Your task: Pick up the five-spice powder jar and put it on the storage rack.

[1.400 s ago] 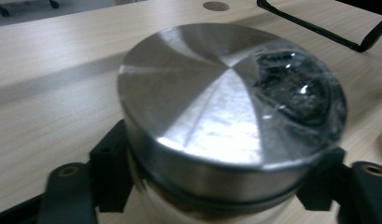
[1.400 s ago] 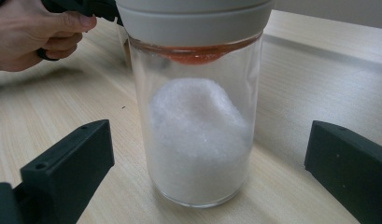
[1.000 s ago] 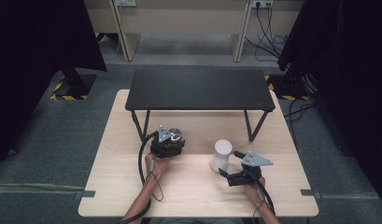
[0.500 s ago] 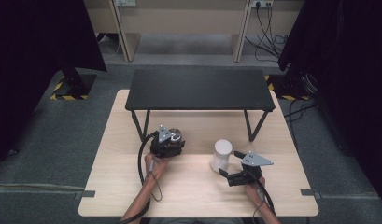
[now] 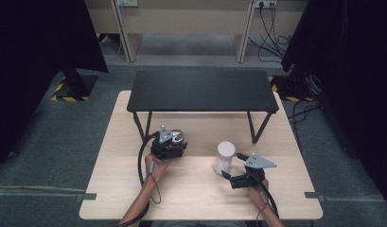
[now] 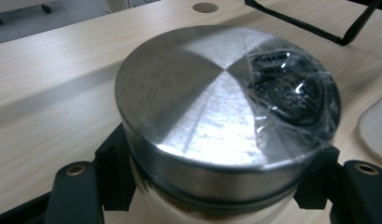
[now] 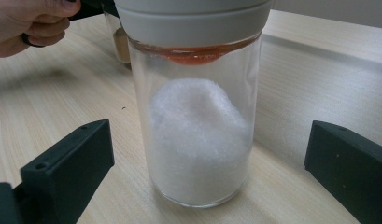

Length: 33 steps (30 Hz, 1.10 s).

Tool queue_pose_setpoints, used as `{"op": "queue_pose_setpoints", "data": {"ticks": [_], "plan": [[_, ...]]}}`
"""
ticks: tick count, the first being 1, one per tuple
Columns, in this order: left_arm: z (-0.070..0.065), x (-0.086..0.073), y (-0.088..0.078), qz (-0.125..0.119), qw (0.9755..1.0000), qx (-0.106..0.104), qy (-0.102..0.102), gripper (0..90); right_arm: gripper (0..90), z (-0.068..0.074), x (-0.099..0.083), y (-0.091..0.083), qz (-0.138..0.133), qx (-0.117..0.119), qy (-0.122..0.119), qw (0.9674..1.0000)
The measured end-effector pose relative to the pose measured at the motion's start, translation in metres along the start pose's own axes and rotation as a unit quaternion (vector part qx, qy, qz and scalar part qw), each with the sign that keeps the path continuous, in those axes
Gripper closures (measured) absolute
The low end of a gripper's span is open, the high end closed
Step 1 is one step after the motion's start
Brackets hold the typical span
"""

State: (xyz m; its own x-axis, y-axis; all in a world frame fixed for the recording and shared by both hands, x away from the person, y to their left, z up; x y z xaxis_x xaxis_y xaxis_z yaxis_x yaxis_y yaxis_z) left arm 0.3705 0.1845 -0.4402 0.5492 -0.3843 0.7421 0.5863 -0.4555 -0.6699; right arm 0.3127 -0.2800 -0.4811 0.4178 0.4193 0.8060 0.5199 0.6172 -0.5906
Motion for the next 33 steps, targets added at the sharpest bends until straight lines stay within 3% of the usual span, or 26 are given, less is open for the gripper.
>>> {"op": "queue_pose_setpoints", "data": {"ticks": [12, 33], "plan": [[0.007, 0.008, -0.025, 0.002, 0.9997, -0.023, 0.006, 30.6, 1.4, 0.000, 0.000, 0.000, 0.000, 0.000, -0.001, 1.0000], [0.016, 0.041, -0.081, -0.009, 0.9979, -0.063, 0.016, 30.6, 1.3, 0.000, 0.000, 0.000, 0.000, -0.001, 0.001, 1.0000]]}}
Point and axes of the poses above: each handheld gripper's, and its own axes: y roughly forward along the jaws, x roughly out of its top, z roughly to its left, the point moved 4 cm from there along y, roughly forward along the jaws, and after that the axes turned 13 degrees about z, right-handed, at the moved point
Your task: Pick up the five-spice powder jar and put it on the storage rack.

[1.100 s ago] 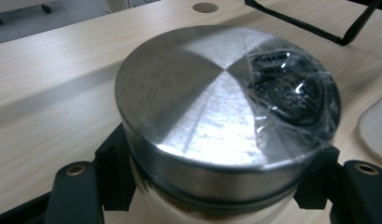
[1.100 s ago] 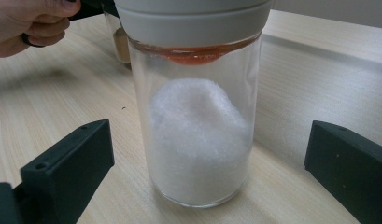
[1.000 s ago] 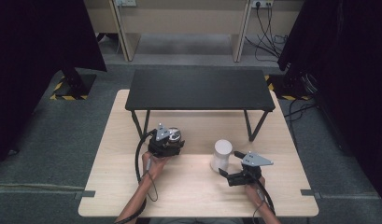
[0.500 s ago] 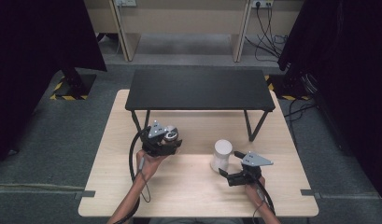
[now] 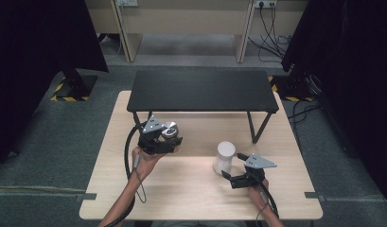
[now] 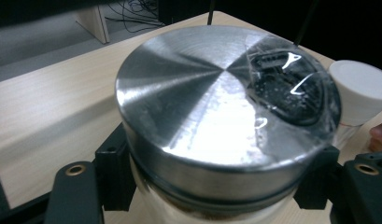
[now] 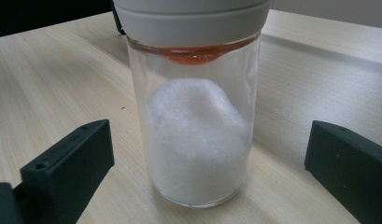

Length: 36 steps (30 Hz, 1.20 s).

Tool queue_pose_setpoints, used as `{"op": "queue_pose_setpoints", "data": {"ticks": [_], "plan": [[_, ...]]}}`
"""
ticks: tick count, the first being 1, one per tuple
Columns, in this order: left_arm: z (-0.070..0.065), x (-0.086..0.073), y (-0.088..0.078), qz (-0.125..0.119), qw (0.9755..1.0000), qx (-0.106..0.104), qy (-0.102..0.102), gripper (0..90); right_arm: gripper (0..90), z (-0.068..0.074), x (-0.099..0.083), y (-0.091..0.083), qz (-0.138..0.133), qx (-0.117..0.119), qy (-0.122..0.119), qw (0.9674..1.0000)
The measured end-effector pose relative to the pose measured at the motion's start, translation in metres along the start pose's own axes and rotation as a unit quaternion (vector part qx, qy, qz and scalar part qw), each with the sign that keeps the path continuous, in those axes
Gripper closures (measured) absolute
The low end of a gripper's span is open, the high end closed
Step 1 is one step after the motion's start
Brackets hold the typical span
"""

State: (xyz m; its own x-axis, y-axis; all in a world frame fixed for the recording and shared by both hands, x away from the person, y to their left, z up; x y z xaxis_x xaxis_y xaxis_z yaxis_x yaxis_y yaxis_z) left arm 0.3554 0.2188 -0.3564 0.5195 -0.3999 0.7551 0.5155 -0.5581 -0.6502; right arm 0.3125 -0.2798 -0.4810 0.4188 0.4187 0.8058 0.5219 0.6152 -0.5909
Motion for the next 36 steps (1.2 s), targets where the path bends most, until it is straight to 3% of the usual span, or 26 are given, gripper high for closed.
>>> {"op": "queue_pose_setpoints", "data": {"ticks": [14, 23, 33, 36], "plan": [[0.001, 0.034, -0.021, 0.010, 0.9998, -0.011, 0.012, 30.6, 1.4, 0.000, 0.000, 0.000, 0.000, 0.000, 0.001, 1.0000], [0.005, 0.066, -0.041, 0.019, 0.9995, -0.017, 0.017, 30.6, 1.4, 0.000, 0.000, 0.000, 0.000, -0.001, 0.001, 1.0000], [0.016, 0.093, -0.053, 0.011, 0.9996, -0.025, -0.003, 30.6, 1.3, 0.000, 0.000, 0.000, 0.001, -0.001, 0.000, 1.0000], [0.017, 0.102, -0.054, 0.014, 0.9998, -0.010, -0.006, 30.6, 1.4, 0.000, 0.000, 0.000, 0.001, 0.000, 0.001, 1.0000]]}}
Point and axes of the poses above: each handheld gripper's, and its own axes: y roughly forward along the jaws, x roughly out of its top, z roughly to its left, the point moved 4 cm from there along y, roughly forward along the jaws, and after that the axes turned 13 degrees about z, right-handed, at the moved point
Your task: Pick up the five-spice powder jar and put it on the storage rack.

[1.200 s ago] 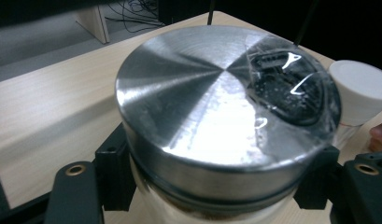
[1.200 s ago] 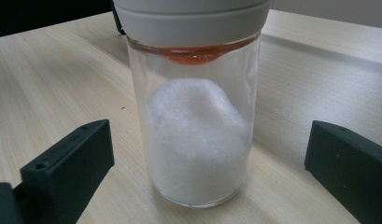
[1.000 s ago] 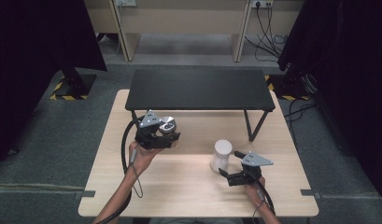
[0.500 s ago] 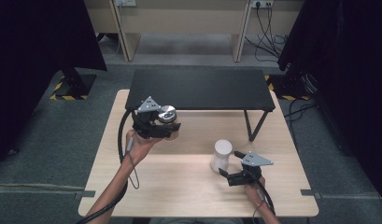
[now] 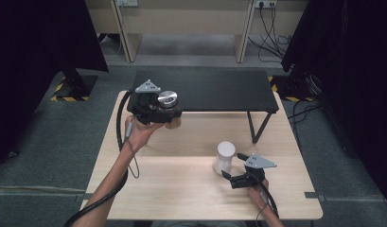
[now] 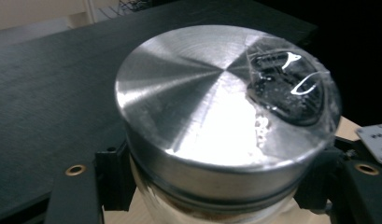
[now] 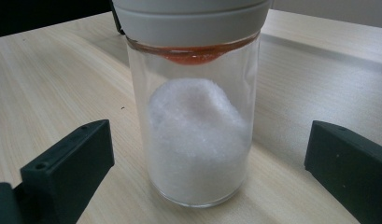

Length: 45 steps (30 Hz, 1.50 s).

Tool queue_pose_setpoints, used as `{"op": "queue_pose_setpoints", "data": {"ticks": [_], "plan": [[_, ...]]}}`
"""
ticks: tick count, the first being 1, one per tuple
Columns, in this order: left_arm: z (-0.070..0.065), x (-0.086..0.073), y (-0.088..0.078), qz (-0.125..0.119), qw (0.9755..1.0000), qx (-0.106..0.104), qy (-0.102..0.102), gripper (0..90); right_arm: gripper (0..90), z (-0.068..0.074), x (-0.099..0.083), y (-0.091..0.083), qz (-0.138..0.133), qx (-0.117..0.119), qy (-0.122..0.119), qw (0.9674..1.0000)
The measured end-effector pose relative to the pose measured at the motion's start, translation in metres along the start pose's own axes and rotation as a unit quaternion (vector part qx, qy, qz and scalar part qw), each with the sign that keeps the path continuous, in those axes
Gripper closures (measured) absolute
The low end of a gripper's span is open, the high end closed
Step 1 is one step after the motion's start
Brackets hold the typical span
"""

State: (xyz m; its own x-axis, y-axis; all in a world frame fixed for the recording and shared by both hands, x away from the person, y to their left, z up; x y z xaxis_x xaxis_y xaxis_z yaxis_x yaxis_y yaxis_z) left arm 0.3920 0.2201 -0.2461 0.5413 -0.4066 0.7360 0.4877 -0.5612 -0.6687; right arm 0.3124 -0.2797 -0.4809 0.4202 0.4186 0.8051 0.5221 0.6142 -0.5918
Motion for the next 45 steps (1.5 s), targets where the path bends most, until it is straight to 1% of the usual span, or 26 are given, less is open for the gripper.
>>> {"op": "queue_pose_setpoints", "data": {"ticks": [1, 6, 9, 12, 17, 20, 23, 25, 29, 31, 32, 34, 36, 37, 40, 45], "plan": [[0.000, 0.000, 0.000, 0.000, 1.0000, 0.000, 0.000, 30.6, 1.4, 0.000, 0.000, 0.000, 0.000, 0.000, 0.000, 1.0000], [0.005, 0.011, -0.001, -0.006, 0.9998, 0.012, -0.015, 30.6, 1.4, 0.000, 0.000, 0.000, 0.000, 0.000, -0.001, 1.0000], [0.006, 0.019, 0.000, -0.006, 0.9993, 0.031, -0.019, 30.6, 1.3, 0.000, 0.000, 0.000, 0.000, 0.000, -0.001, 1.0000], [0.010, 0.026, 0.002, -0.006, 0.9984, 0.044, -0.034, 30.6, 1.4, 0.000, 0.000, 0.000, 0.000, 0.001, -0.001, 1.0000], [0.013, 0.037, 0.006, -0.011, 0.9960, 0.069, -0.056, 30.6, 1.4, 0.000, 0.000, 0.000, 0.000, 0.001, -0.001, 1.0000], [0.012, 0.042, 0.009, -0.010, 0.9941, 0.091, -0.058, 30.6, 1.3, 0.000, 0.000, 0.000, -0.001, 0.002, -0.002, 1.0000], [0.013, 0.045, 0.012, -0.012, 0.9919, 0.106, -0.069, 30.6, 1.4, 0.000, 0.000, 0.000, -0.001, 0.002, -0.003, 1.0000], [0.014, 0.045, 0.015, -0.018, 0.9909, 0.109, -0.078, 30.6, 1.3, 0.000, 0.000, 0.000, -0.001, 0.002, -0.003, 1.0000], [0.015, 0.050, 0.022, -0.010, 0.9889, 0.125, -0.080, 30.6, 1.4, 0.000, 0.000, 0.000, 0.000, 0.003, -0.003, 1.0000], [0.016, 0.051, 0.026, -0.011, 0.9877, 0.128, -0.088, 30.6, 1.4, 0.000, 0.000, 0.000, 0.000, 0.003, -0.003, 1.0000], [0.016, 0.051, 0.026, -0.011, 0.9877, 0.128, -0.088, 30.6, 1.4, 0.000, 0.000, 0.000, 0.000, 0.003, -0.004, 1.0000], [0.017, 0.052, 0.029, -0.009, 0.9868, 0.135, -0.089, 30.6, 1.3, 0.000, 0.000, 0.000, 0.000, 0.003, -0.004, 1.0000], [0.018, 0.052, 0.031, -0.012, 0.9859, 0.136, -0.096, 30.6, 1.4, 0.000, 0.000, 0.000, 0.000, 0.004, -0.004, 1.0000], [0.020, 0.051, 0.032, -0.017, 0.9852, 0.134, -0.105, 30.5, 1.4, 0.000, 0.000, 0.000, 0.000, 0.004, -0.005, 1.0000], [0.021, 0.052, 0.034, -0.016, 0.9846, 0.136, -0.109, 30.5, 1.4, 0.000, 0.000, 0.000, 0.000, 0.004, -0.004, 1.0000], [0.019, 0.055, 0.038, -0.015, 0.9837, 0.144, -0.107, 30.6, 1.3, 0.000, 0.000, 0.000, 0.000, 0.004, -0.005, 1.0000]]}}
Point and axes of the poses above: each handheld gripper's, and its own axes: y roughly forward along the jaws, x roughly out of its top, z roughly to its left, the point moved 4 cm from there along y, roughly forward along the jaws, and after that the axes turned 13 degrees about z, right-handed, at the moved point
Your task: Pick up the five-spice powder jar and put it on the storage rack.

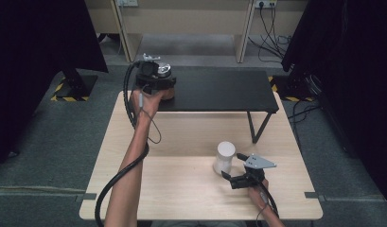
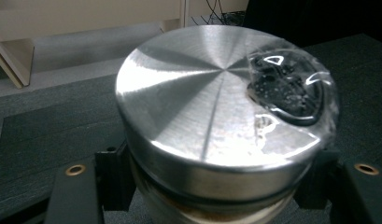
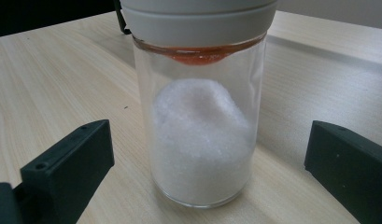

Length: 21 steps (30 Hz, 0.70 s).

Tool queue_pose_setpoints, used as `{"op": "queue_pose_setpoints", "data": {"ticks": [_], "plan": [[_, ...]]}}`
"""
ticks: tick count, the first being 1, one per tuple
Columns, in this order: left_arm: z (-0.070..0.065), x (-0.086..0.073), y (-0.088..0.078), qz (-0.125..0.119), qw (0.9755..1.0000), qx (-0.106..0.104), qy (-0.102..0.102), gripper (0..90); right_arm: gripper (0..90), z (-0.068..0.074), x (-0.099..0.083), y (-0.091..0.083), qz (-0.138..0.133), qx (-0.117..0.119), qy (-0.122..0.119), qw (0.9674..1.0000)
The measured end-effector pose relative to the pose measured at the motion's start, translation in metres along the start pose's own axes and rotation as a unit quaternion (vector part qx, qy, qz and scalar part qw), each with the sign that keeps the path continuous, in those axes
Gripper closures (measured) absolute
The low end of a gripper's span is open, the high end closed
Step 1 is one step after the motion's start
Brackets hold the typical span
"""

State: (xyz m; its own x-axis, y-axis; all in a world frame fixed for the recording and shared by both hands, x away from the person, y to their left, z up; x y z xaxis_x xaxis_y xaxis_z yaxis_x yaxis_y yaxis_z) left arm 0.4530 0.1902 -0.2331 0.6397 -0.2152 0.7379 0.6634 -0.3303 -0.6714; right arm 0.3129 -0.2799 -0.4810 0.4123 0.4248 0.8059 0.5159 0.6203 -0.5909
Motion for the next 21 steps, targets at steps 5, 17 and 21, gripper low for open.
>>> {"op": "queue_pose_setpoints", "data": {"ticks": [5, 17, 21], "plan": [[-0.0020, -0.0002, 0.0011, -0.001, 1.0000, 0.007, 0.004, 30.6, 1.4, 0.0002, 0.0001, -0.0001, 0.001, 0.000, 0.000, 1.0000], [-0.0018, -0.0069, 0.0060, -0.003, 0.9997, 0.013, 0.020, 30.1, 1.4, 0.0003, 0.0002, -0.0001, 0.001, 0.000, 0.001, 1.0000], [0.0009, -0.0084, 0.0054, -0.010, 0.9998, 0.006, 0.014, 19.9, 1.4, 0.0001, 0.0000, -0.0001, 0.000, 0.000, 0.001, 1.0000]]}}
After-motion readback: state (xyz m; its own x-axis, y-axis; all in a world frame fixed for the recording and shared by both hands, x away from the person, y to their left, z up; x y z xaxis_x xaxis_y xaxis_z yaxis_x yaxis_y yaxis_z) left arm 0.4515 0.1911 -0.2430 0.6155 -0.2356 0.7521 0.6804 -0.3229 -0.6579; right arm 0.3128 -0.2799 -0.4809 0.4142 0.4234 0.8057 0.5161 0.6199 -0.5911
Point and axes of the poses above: each handheld gripper's, and its own axes: y roughly forward along the jaws, x roughly out of its top, z roughly to its left, the point moved 4 cm from there along y, roughly forward along the jaws, and after that the axes turned 13 degrees about z, right-handed, at the moved point
